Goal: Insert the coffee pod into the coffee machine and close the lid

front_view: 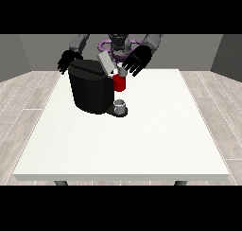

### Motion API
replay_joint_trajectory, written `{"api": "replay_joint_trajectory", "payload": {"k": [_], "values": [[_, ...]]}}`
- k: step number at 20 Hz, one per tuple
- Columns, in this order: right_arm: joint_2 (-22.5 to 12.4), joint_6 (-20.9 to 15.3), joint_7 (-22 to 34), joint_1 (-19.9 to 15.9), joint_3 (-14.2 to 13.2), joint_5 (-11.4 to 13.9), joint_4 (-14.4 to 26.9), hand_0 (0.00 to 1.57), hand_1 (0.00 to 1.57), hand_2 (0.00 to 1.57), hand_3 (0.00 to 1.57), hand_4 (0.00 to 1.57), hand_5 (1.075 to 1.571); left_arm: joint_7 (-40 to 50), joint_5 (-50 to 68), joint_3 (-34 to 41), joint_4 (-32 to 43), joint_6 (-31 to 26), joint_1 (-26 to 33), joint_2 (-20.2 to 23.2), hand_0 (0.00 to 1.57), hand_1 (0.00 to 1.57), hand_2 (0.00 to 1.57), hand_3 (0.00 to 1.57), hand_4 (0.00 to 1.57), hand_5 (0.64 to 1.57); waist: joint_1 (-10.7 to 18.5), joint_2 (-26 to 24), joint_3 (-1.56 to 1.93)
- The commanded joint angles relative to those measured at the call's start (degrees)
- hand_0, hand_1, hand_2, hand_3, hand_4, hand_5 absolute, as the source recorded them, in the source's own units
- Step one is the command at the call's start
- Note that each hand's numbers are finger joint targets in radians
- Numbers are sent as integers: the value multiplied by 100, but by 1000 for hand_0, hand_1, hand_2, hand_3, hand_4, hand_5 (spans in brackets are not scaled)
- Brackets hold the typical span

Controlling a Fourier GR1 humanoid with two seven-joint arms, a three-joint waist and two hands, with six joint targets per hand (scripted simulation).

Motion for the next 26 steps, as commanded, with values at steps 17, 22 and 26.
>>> {"api": "replay_joint_trajectory", "payload": {"k": [17,22,26], "values": [[0,-39,-216,83,-252,-202,-87,0,0,0,0,518,1571,-37,-183,-35,167,-34,-269,-38,1203,1203,1272,1200,500,1571,9,252,1],[-5,2,-531,224,-313,-216,82,0,0,0,0,525,1571,30,-162,-53,177,-178,-275,-147,1160,1160,1244,1185,506,1571,126,231,2],[-79,-63,-344,-133,-374,-180,146,0,0,0,0,462,1571,168,-284,-102,181,-18,-473,-214,1208,1208,1265,1191,493,1571,135,460,2]]}}
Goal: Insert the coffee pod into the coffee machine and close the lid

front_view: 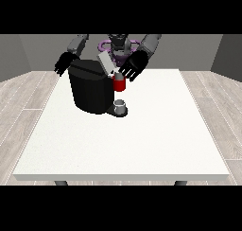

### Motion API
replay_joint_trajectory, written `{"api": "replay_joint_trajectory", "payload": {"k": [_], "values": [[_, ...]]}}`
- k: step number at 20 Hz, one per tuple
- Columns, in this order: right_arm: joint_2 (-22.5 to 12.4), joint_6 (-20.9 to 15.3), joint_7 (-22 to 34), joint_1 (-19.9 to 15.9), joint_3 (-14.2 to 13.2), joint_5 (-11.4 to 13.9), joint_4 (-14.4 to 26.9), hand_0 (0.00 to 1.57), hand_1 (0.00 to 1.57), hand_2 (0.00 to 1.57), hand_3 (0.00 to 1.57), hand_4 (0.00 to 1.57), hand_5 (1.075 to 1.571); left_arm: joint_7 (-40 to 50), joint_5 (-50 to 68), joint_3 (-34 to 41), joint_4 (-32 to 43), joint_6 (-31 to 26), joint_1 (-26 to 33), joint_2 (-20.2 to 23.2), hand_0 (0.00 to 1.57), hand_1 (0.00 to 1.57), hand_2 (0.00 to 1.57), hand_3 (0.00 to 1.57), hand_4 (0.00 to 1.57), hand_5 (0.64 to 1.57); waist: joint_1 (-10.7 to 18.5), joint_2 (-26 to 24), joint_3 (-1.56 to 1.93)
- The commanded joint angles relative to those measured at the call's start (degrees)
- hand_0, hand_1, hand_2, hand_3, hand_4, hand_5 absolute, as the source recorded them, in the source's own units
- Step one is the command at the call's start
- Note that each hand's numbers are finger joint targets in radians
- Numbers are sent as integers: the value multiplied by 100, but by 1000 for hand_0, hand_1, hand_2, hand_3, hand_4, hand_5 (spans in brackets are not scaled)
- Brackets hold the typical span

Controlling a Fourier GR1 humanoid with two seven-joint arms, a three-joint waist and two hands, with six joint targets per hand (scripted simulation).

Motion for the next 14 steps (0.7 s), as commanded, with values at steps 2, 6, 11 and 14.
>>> {"api": "replay_joint_trajectory", "payload": {"k": [2,6,11,14], "values": [[-83,177,-214,100,-126,-132,185,0,0,0,0,448,1571,148,-18,-31,39,-226,-108,-30,1236,1236,1279,1197,487,1571,12,-22,1],[-95,116,-72,185,-117,-105,47,0,0,0,0,433,1571,38,-91,-84,56,144,246,-313,1220,1220,1266,1167,481,1571,48,-94,0],[-98,100,-207,310,-63,-4,79,0,0,0,0,437,1571,-66,-38,-22,87,-343,8,47,1161,1161,1195,1058,457,1571,35,-69,1],[-41,-124,239,-133,19,110,-20,0,0,0,0,418,1571,30,-163,-72,99,-71,-74,-100,1134,1134,1170,999,457,1571,56,39,-2]]}}
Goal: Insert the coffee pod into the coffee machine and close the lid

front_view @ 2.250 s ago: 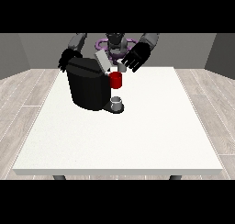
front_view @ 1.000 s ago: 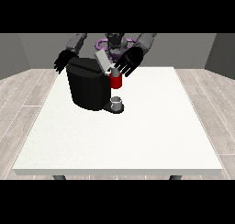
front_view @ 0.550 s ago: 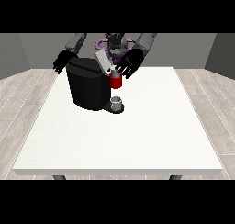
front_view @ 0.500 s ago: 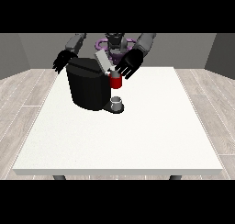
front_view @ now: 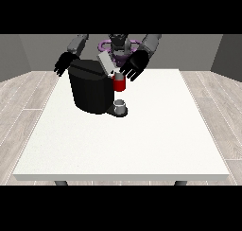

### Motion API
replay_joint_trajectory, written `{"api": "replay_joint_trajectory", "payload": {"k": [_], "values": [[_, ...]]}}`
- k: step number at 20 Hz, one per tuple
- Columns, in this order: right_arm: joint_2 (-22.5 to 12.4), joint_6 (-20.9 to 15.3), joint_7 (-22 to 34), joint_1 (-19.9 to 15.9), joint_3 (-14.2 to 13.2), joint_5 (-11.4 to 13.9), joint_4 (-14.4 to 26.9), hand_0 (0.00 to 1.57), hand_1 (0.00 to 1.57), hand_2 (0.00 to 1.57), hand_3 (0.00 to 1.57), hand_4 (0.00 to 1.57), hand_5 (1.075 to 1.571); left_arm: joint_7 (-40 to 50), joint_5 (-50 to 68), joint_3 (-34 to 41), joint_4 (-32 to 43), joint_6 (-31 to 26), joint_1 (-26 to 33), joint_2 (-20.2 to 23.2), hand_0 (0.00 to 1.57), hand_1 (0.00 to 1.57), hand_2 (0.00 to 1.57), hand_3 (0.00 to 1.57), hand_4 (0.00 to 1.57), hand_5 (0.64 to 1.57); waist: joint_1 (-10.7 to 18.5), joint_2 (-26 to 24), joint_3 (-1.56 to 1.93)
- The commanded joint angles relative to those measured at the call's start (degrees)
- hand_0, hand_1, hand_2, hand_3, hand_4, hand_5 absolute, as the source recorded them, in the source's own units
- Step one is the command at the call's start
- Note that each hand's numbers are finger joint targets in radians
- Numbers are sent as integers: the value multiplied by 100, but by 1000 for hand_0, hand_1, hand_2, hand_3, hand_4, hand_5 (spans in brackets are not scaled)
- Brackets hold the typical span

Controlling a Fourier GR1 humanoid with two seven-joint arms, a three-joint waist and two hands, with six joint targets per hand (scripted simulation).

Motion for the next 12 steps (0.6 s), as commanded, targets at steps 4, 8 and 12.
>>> {"api": "replay_joint_trajectory", "payload": {"k": [4,8,12], "values": [[-212,190,135,89,-87,-103,-118,0,0,0,0,380,1571,-72,-140,-49,76,67,140,59,1056,1056,1108,937,393,1571,-96,-44,-8],[-242,454,-384,79,-210,-299,90,0,0,0,0,438,1571,-127,-102,50,7,-141,-181,372,1050,1050,1119,962,364,1571,-79,214,-5],[28,40,50,-70,-37,-145,-158,0,0,0,0,477,1571,-422,-196,-39,55,177,154,135,1018,1018,1086,904,369,1571,16,152,-9]]}}
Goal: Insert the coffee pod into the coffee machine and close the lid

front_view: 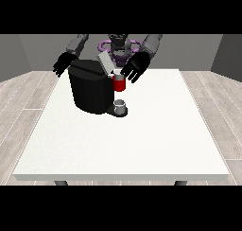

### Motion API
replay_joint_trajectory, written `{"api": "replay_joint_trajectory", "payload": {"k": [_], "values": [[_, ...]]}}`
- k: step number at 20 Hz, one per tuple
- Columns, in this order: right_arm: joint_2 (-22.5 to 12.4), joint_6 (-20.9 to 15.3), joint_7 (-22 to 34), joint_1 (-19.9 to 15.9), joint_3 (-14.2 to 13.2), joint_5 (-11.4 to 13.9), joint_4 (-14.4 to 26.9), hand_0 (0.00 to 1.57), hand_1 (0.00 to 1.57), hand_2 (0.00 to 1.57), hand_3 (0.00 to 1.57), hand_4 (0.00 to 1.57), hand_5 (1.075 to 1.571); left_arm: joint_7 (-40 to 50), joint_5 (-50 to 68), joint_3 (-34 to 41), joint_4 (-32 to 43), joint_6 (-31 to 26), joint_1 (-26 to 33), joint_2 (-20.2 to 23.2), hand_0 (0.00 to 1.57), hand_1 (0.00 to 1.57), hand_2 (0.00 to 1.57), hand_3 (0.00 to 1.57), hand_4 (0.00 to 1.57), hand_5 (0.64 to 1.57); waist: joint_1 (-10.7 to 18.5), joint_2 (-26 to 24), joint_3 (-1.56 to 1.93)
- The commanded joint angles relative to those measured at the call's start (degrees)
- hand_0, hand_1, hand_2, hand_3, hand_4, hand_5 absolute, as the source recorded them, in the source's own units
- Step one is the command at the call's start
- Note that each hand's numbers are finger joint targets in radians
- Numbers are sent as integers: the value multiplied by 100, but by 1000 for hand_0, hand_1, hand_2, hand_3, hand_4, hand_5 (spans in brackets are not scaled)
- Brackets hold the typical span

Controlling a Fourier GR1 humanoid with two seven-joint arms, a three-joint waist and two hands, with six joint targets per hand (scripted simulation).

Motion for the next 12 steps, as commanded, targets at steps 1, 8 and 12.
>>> {"api": "replay_joint_trajectory", "payload": {"k": [1,8,12], "values": [[-10,71,150,-96,98,-9,-147,0,0,0,0,463,1571,-19,-124,-67,123,-20,-25,33,912,912,1022,865,363,1571,-117,48,-11],[-6,-128,221,-191,15,61,95,0,0,0,0,411,1571,-57,-376,-354,83,-379,-60,45,0,0,0,0,0,1571,5,-40,-12],[-13,-14,-60,45,-120,-81,266,0,0,0,0,375,1571,45,-469,-412,-12,-164,174,-164,0,0,0,0,0,1571,91,-159,-10]]}}
